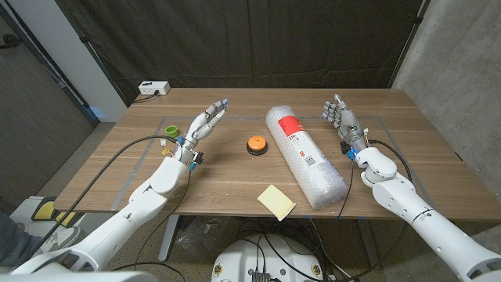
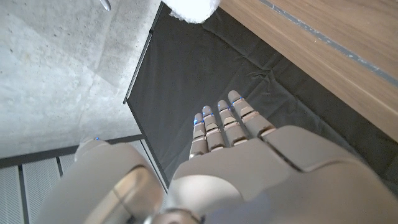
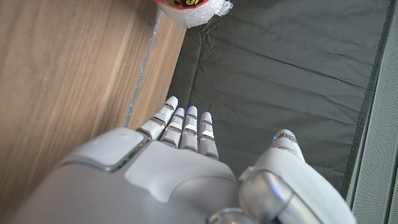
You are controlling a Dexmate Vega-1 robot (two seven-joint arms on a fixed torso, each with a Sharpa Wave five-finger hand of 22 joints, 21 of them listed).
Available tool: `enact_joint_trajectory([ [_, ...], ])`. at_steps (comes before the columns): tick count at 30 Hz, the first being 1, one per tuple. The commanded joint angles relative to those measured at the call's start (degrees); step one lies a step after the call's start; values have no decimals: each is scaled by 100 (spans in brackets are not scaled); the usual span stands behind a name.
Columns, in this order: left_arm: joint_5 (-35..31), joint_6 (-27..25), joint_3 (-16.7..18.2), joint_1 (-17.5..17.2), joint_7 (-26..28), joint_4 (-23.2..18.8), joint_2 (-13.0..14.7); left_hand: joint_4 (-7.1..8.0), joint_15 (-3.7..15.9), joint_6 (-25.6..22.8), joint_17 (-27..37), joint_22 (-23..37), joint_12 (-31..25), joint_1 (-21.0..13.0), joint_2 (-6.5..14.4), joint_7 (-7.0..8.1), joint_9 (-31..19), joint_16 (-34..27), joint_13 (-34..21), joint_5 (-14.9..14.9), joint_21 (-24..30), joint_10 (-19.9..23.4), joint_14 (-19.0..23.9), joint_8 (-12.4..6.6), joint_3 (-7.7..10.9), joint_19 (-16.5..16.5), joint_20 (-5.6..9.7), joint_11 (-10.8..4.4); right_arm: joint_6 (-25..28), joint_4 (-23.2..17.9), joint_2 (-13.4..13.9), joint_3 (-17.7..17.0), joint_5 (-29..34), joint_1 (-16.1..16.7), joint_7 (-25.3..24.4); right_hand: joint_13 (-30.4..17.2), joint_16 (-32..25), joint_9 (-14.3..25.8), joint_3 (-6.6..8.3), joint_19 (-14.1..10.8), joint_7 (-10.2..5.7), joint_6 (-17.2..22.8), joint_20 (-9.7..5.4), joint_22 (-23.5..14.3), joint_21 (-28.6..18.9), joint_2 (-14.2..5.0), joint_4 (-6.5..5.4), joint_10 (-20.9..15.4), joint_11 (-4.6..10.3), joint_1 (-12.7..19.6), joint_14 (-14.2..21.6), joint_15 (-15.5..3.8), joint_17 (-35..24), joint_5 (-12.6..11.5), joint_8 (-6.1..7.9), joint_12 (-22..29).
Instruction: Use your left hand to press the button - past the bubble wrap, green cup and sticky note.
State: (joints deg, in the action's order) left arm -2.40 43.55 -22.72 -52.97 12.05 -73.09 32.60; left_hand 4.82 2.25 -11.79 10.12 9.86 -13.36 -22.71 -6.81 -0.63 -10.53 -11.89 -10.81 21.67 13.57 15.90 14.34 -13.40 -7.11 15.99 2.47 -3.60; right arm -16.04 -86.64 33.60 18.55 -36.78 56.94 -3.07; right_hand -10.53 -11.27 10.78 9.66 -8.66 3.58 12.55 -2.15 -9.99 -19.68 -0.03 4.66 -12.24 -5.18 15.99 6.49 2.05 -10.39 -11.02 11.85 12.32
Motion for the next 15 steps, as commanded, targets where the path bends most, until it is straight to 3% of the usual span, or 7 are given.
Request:
enact_joint_trajectory([
  [1,-1318,-490,17,-373,886,-859,324,-28,104,-61,17,12,-12,-57,-6,9,-24,-18,-16,36,-1,54,54,-31,-47,75,55,-32,-87,103,-41,35,5,-56,96,-13,21,34,39,-52,4,-57,-47,-27,30,-25,1,-29,-16,31,56,35,-13,-12,-17,7],
  [15,-2483,-1607,-13,-756,1587,-1787,751,-56,146,-198,19,17,-9,-158,40,63,-25,-6,-17,94,-32,149,124,-47,-57,110,107,-73,-96,137,-48,65,-9,-98,182,-14,26,32,34,-58,2,-82,-34,-28,59,-20,13,-38,-29,35,57,29,-13,1,-32,8],
])
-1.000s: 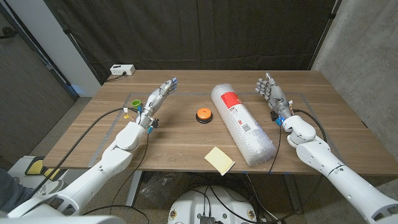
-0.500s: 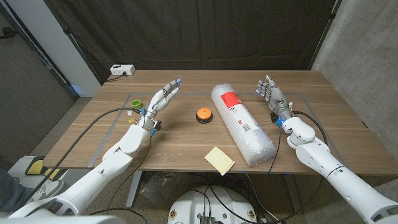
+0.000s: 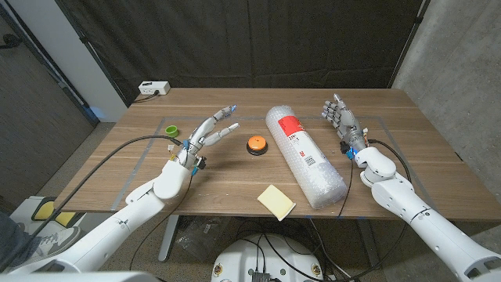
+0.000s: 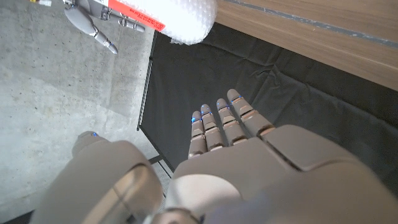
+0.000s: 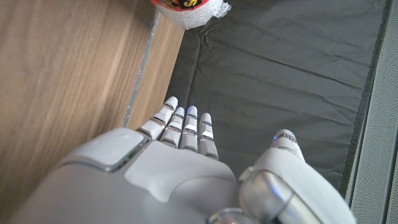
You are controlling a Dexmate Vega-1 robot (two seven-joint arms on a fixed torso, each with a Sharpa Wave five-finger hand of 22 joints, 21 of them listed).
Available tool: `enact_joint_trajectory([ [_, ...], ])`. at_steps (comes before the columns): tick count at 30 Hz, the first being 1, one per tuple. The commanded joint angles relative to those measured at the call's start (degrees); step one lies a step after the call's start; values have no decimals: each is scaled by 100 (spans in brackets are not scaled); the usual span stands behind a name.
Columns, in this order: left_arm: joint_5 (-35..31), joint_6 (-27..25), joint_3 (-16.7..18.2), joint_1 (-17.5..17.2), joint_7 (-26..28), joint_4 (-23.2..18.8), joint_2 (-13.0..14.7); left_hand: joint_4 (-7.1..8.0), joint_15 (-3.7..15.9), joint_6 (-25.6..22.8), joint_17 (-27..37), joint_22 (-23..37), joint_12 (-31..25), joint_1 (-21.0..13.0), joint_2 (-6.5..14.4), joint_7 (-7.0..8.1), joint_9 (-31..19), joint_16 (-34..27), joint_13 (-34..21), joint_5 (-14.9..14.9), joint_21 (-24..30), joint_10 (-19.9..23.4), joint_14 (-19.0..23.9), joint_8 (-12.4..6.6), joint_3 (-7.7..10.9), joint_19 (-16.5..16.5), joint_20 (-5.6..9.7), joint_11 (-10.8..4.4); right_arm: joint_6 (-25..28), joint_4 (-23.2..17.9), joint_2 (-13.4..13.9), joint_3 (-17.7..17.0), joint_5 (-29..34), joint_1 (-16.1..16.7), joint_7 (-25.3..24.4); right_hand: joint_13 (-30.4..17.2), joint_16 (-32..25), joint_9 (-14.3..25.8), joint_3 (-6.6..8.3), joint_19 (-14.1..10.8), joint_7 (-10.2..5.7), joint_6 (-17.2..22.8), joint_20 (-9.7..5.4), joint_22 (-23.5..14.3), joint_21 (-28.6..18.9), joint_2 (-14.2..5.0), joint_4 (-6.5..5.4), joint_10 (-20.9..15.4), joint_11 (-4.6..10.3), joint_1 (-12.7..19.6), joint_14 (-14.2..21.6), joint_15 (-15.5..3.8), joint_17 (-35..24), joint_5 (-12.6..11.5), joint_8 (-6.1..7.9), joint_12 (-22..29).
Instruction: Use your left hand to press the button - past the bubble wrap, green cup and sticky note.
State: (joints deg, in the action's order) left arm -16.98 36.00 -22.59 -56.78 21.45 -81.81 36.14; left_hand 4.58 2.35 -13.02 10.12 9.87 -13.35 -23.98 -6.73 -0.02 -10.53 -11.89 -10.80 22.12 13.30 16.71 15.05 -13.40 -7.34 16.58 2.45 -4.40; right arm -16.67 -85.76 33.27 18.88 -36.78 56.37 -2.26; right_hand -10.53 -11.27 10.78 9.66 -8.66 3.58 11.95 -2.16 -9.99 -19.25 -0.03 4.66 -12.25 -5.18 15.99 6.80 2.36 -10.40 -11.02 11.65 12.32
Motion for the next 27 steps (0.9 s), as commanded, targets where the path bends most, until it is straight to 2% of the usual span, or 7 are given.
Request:
enact_joint_trajectory([
  [1,-1121,-939,-39,-383,698,-976,428,-33,137,-74,19,16,-9,-32,32,2,-25,-6,-18,49,-5,68,54,-46,-34,52,107,5,-38,59,-14,37,-10,-45,120,-14,26,33,34,-56,2,-21,-33,-29,17,-20,14,-37,-29,35,26,-1,-13,2,-11,7],
  [10,-2095,-1865,-261,-393,1071,-1514,705,-49,204,-176,22,21,-14,-106,76,44,-26,-16,-19,99,-20,170,158,-53,-42,98,146,-44,-45,90,-11,50,-39,-58,192,-14,29,32,35,-75,15,-5,-47,-29,31,-26,22,-34,-21,43,29,8,-13,7,-7,4],
  [15,-2201,-2040,-422,-301,1106,-1605,815,-52,219,-200,23,22,-18,-124,84,84,-27,-10,-19,117,-28,212,174,-50,-51,109,145,-74,-32,87,-4,37,-66,-23,184,-14,30,32,35,-76,22,2,-44,-29,41,-28,25,-32,-24,45,29,15,-13,9,-6,3],
  [19,-2358,-2268,-519,-252,1081,-1743,916,-54,218,-226,23,23,-14,-135,86,95,-27,-7,-19,127,-33,225,185,-52,-58,115,144,-75,10,61,5,24,-93,-4,159,-14,31,31,34,-76,24,6,-42,-29,49,-28,28,-34,-34,46,29,13,-13,11,-5,4],
  [24,-2558,-2669,-642,-191,793,-2013,1052,-47,237,-271,27,26,-1,-134,91,117,-27,11,-19,144,-76,241,177,-50,-83,42,110,-73,3,56,31,15,-84,-4,173,-14,34,31,32,-76,22,14,-42,-30,59,-28,28,-34,-30,43,22,6,-14,14,-4,3],
  [27,-2558,-2775,-717,-131,656,-2073,1090,21,252,-589,37,36,43,-16,79,205,-22,48,-20,140,-120,225,129,-124,-180,-25,99,-103,15,76,21,13,-110,-7,183,-14,35,31,25,-75,25,93,-39,-31,74,-31,23,-31,-34,28,18,11,-18,18,24,1],
])
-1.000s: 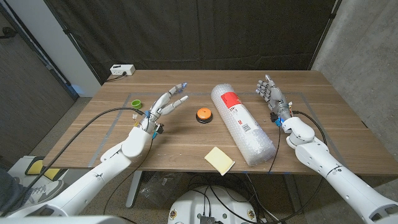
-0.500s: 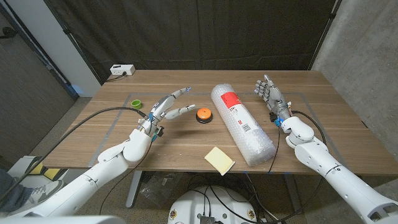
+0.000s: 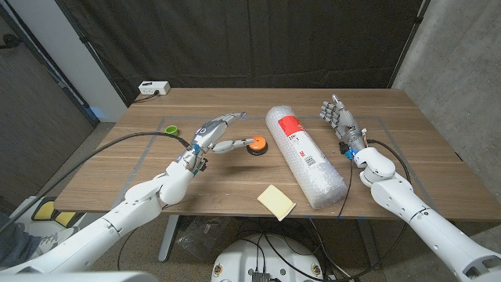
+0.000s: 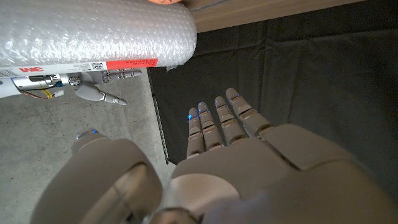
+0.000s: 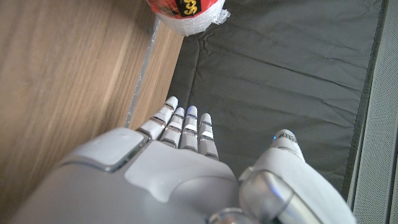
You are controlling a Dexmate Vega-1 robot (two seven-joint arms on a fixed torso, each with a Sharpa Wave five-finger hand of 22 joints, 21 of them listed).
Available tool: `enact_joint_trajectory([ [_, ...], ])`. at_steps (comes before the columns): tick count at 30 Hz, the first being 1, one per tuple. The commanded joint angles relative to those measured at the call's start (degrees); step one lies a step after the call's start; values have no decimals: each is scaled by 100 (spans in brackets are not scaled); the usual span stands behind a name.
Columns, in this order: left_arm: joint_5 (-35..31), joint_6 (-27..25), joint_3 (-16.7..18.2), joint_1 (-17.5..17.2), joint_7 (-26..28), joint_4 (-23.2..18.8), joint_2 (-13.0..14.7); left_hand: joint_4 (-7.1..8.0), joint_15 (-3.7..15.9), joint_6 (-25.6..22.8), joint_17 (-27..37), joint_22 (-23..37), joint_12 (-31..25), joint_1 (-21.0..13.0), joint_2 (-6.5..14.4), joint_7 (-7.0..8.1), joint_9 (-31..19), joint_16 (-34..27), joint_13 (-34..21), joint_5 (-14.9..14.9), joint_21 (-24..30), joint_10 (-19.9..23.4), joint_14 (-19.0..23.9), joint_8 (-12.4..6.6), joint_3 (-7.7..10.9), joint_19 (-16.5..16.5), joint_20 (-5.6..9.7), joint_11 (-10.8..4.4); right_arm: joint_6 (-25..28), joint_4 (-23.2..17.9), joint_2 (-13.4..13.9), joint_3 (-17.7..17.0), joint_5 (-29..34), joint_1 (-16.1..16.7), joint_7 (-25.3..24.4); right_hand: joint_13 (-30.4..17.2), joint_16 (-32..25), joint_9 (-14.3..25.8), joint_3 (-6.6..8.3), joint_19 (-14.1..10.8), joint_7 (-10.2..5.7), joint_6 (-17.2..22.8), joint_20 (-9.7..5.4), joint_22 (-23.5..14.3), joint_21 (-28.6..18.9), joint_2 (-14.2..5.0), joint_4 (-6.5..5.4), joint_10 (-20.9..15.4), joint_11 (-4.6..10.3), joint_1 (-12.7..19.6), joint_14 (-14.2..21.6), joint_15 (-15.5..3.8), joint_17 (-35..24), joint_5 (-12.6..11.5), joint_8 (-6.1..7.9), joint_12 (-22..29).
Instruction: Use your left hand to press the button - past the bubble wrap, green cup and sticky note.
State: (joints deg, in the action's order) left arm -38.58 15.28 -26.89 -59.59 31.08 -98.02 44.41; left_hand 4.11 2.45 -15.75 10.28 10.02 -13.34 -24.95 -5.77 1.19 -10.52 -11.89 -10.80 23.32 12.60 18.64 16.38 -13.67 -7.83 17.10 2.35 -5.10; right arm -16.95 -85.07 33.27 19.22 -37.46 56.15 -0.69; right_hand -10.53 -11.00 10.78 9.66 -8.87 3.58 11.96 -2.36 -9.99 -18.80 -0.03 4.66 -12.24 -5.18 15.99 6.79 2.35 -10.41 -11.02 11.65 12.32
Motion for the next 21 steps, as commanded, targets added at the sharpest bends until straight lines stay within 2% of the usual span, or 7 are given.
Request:
enact_joint_trajectory([
  [1,-392,-728,-310,169,-348,-465,274,80,246,-369,22,22,50,101,-17,97,-21,54,-20,19,-55,30,-16,-108,-148,-81,111,-58,36,28,22,-15,-39,9,46,-15,8,30,23,-52,40,120,-19,-31,38,-32,21,-29,-30,21,17,11,-19,20,33,0],
  [4,-363,-806,-370,225,-490,-506,303,130,245,-667,26,26,75,178,-7,144,-15,73,-21,16,-79,33,-45,-173,-220,-118,113,-36,56,60,9,-14,-74,3,64,-15,9,30,19,-52,30,142,-18,-32,45,-30,21,-28,-34,17,13,9,-19,22,38,-1],
  [12,-507,-1262,-487,338,-1007,-780,430,160,249,-696,26,28,56,215,11,69,-11,69,-20,20,-87,141,-25,-143,-266,-125,104,-100,58,75,17,-29,-93,12,68,-15,14,28,17,-46,8,156,-9,-32,63,-31,25,-21,-38,16,4,5,-19,24,37,-4],
  [17,-546,-1322,-566,427,-1167,-845,476,199,241,-1000,23,28,-12,246,53,49,-15,32,-19,39,-98,478,110,-191,-344,-136,67,-116,48,96,12,-30,-91,8,68,-15,13,27,15,-37,-29,156,-1,-33,80,-32,28,-31,-32,16,6,7,-19,25,32,-1],
  [18,-568,-1340,-587,446,-1195,-852,477,204,259,-1059,21,28,-41,243,66,36,-15,22,-19,46,-99,609,153,-194,-364,-134,52,-193,48,101,11,-30,-91,6,67,-15,13,27,14,-36,-39,157,-1,-33,82,-31,28,-30,-30,15,9,8,-19,25,31,-1],
  [20,-577,-1350,-626,483,-1251,-849,476,215,254,-1278,18,28,-93,228,98,51,-17,-6,-21,65,-101,885,287,-229,-412,-128,43,-145,64,101,1,-37,-116,8,60,-15,13,27,13,-35,-43,161,0,-34,85,-31,28,-32,-36,13,8,6,-19,26,31,-1],
  [21,-574,-1339,-645,504,-1268,-836,473,216,278,-1396,16,28,-127,210,116,42,-17,-12,-24,77,-98,1065,366,-239,-445,-114,28,34,60,108,8,-31,-100,5,63,-14,12,27,12,-35,-43,165,0,-34,89,-32,27,-31,-37,11,11,10,-20,26,32,-1],
])
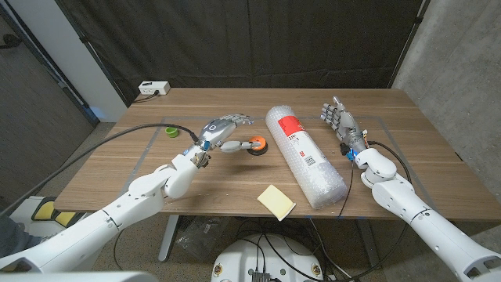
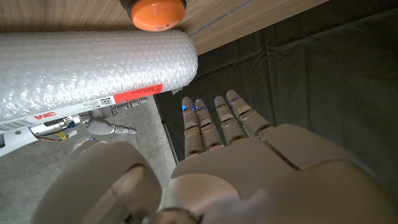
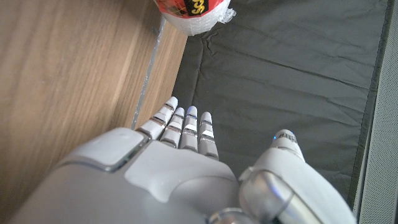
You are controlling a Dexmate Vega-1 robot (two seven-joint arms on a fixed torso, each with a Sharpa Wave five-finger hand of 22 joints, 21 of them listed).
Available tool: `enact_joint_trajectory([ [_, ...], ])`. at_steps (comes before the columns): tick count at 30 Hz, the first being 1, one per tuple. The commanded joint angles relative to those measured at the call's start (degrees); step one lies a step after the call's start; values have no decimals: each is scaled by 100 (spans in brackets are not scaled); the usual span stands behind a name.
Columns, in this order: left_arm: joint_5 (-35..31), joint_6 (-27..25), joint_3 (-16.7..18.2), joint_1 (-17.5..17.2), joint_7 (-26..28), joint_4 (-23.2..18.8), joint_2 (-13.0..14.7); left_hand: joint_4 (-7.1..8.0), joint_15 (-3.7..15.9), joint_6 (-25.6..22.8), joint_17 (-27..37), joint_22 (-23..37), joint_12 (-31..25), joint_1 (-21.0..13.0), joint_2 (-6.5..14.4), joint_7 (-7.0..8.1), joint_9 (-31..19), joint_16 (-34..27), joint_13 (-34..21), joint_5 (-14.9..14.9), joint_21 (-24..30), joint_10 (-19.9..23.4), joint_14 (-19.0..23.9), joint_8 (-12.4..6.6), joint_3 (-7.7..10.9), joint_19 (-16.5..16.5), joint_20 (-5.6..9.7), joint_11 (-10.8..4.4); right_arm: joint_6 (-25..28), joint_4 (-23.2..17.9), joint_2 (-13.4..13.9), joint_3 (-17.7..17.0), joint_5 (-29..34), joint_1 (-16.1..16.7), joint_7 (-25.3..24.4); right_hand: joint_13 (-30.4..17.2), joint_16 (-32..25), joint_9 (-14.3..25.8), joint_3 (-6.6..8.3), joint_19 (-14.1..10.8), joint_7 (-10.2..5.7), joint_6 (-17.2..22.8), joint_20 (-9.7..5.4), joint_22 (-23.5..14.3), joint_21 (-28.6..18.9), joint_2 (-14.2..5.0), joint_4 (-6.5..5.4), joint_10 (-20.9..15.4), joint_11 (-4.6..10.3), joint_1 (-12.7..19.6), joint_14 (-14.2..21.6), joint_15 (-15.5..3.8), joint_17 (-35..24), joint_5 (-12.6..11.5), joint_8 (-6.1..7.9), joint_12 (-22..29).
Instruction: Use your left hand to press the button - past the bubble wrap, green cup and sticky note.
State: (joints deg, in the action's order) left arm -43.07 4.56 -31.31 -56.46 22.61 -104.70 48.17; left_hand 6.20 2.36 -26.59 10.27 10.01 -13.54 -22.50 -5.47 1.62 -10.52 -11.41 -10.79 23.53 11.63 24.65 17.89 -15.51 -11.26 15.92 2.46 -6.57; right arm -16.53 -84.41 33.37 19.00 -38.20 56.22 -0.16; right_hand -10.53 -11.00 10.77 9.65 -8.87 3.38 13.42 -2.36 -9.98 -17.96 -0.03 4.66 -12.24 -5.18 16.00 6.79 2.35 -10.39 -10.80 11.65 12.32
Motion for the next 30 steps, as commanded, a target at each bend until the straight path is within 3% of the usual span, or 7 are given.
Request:
enact_joint_trajectory([
  [1,-130,-253,-221,209,-414,-149,93,9,281,-380,18,29,-111,-44,96,-29,-18,-80,-26,61,18,517,299,-64,-118,55,4,184,20,45,1,-5,-21,-5,14,-15,12,27,12,-33,-27,17,0,-34,7,-33,27,-32,-37,10,9,9,-21,4,30,-1],
  [7,-133,-151,-298,292,-385,-79,94,7,279,-772,21,44,-111,-133,190,-86,-19,-124,-32,108,160,783,645,-106,-188,498,76,225,60,40,2,-7,-35,-14,-2,-14,11,26,9,-34,-25,22,6,-35,20,-35,28,-35,-37,6,14,16,-21,6,27,0],
  [16,-138,-183,-398,344,-600,-81,105,-16,309,-812,24,52,-80,-248,294,-90,-19,-137,-33,151,220,827,794,-72,-168,706,101,231,79,82,-5,22,-35,-74,56,-14,11,25,9,-41,-28,20,6,-37,37,-41,34,-36,-39,9,18,13,-20,6,19,-1],
  [22,-185,-190,-461,390,-686,-104,88,-48,302,-757,32,61,-17,-383,409,-82,-20,-106,-34,193,282,760,796,-11,-125,906,26,226,101,79,2,32,-47,-83,84,-14,10,25,10,-50,-33,20,8,-37,44,-45,37,-39,-40,13,21,14,-19,7,15,0],
  [30,-376,-356,-592,500,-882,-116,-3,-71,282,-745,37,65,9,-471,476,-94,-21,-84,-35,214,277,749,783,18,-98,921,-4,242,75,43,12,11,-60,-31,69,-14,9,24,13,-79,-21,18,-1,-38,50,-53,43,-41,-42,20,30,7,-18,6,9,0],
])
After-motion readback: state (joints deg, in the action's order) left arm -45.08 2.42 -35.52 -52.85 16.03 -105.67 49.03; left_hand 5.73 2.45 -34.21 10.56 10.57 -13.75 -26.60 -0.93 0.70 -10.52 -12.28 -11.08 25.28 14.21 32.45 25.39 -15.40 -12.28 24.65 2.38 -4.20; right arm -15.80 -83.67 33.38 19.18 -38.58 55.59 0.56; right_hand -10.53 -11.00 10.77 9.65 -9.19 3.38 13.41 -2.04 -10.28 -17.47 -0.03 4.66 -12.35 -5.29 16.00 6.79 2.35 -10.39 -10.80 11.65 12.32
